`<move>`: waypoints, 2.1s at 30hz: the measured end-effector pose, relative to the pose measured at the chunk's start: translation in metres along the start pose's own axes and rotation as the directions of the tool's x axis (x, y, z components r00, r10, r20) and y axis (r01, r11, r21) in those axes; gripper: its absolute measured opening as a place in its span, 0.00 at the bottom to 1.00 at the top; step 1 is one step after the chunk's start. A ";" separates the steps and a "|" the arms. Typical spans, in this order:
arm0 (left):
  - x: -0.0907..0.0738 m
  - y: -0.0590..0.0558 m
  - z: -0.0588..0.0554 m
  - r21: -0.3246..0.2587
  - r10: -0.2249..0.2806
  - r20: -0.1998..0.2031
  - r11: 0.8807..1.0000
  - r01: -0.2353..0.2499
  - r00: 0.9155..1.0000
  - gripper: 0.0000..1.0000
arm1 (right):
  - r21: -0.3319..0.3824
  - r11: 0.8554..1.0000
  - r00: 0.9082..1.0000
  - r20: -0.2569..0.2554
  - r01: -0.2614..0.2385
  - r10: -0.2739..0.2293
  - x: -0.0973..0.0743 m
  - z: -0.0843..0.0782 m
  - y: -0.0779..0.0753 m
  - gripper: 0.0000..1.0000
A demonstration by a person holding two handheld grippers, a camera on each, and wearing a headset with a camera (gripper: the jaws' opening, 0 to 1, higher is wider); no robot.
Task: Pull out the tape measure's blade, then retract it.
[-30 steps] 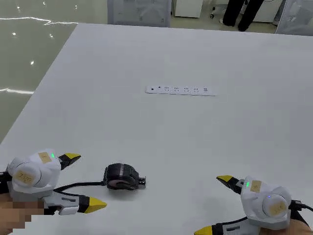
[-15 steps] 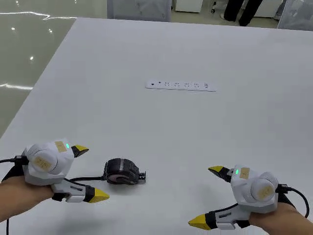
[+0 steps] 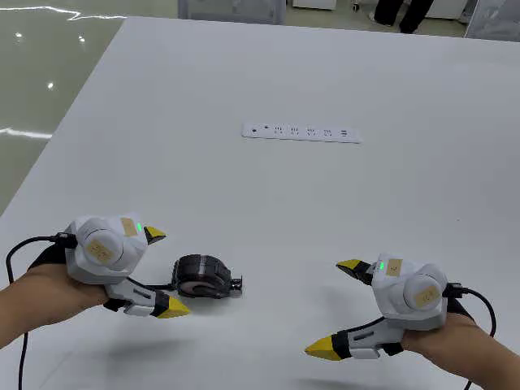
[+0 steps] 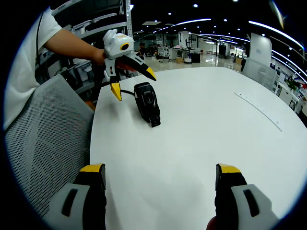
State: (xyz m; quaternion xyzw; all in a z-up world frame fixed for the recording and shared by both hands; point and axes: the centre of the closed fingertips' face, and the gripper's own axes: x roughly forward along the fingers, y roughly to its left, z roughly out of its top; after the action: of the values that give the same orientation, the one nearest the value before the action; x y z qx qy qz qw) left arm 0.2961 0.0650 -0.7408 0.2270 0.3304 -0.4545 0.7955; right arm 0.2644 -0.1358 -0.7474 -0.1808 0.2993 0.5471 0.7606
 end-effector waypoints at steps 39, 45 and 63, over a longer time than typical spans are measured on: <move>0.033 -0.011 0.006 0.145 -0.133 -0.112 0.978 0.149 0.985 0.51 | -0.065 0.994 0.996 -0.033 -0.083 0.081 0.039 0.021 -0.004 0.88; 0.035 -0.013 0.004 0.159 -0.140 -0.132 0.974 0.160 0.981 0.46 | -0.069 0.994 0.996 -0.032 -0.089 0.087 0.043 0.025 -0.005 0.88; 0.036 -0.014 -0.001 0.176 -0.144 -0.161 0.969 0.172 0.976 0.35 | -0.072 0.992 0.995 -0.024 -0.102 0.100 0.049 0.030 -0.004 0.86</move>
State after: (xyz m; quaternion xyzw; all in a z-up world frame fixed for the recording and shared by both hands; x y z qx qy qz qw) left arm 0.2970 0.0382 -0.7681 0.3070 0.3606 -0.5277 0.7052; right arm 0.2868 -0.0838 -0.7572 -0.1986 0.2955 0.5937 0.7217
